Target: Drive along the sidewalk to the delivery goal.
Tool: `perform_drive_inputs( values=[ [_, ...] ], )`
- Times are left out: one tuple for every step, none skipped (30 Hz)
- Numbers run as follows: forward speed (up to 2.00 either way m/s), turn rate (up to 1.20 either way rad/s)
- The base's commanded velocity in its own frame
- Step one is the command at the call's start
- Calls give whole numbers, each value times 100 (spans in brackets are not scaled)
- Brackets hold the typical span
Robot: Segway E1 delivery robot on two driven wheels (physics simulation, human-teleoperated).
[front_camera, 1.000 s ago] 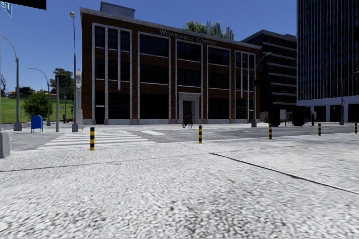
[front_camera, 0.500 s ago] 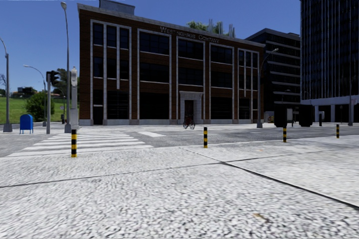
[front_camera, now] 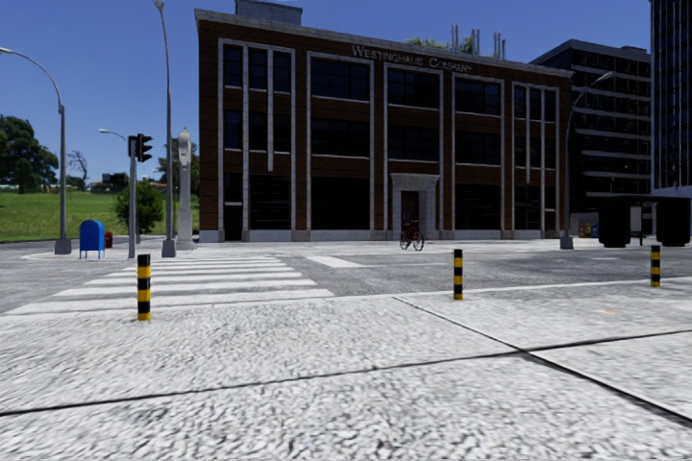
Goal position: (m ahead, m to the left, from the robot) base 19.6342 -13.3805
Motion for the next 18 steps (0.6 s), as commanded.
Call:
perform_drive_inputs(
  values=[
    [200,58],
    [200,58],
    [200,58],
    [200,58],
    [200,58],
    [200,58],
    [200,58],
    [200,58],
    [200,58],
    [200,58],
    [200,58],
    [200,0],
    [200,0],
    [200,0],
    [200,0],
    [200,0],
    [200,0],
    [200,0]
  ],
)
